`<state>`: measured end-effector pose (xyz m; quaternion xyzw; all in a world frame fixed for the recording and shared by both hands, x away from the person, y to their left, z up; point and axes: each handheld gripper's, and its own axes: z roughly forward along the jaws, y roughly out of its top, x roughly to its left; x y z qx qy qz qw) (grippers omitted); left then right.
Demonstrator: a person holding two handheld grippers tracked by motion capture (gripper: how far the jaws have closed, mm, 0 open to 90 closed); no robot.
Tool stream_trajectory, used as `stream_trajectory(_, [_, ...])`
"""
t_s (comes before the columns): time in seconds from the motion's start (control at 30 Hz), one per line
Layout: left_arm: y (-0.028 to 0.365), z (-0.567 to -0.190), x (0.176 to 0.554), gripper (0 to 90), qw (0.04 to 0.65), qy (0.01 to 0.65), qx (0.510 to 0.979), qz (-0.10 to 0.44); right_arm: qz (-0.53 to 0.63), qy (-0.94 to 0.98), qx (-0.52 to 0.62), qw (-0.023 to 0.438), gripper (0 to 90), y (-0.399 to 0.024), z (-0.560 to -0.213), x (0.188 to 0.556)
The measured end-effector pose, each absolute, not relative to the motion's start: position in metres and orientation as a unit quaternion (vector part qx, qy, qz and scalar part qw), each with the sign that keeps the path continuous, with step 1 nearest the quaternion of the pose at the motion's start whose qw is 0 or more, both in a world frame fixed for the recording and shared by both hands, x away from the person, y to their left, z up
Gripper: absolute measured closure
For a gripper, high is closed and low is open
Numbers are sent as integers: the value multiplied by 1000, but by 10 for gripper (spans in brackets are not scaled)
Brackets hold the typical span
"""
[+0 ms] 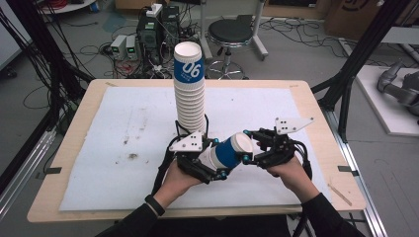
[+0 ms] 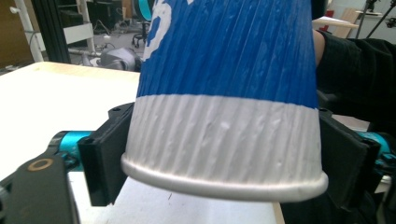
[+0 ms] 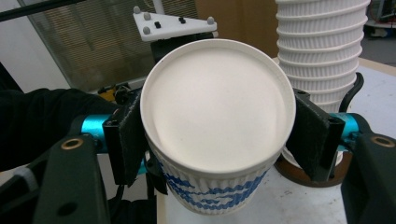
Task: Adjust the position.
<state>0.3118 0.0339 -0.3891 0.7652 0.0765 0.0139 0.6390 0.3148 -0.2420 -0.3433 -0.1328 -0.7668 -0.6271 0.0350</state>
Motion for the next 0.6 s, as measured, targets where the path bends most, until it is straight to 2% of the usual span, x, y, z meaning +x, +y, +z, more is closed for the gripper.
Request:
stream_trajectory(0.13, [35, -387, 313, 182, 631, 75, 772, 14, -621, -772, -131, 28, 282, -244, -344, 316])
stream_trajectory(0.23, [35, -383, 313, 187, 601, 67, 796, 21, -604, -785, -134, 16, 205, -244, -341, 316])
stream_trajectory(0.6, [37, -371, 313, 204, 545, 54, 836, 42, -531, -840, -112, -10, 205, -244, -335, 314])
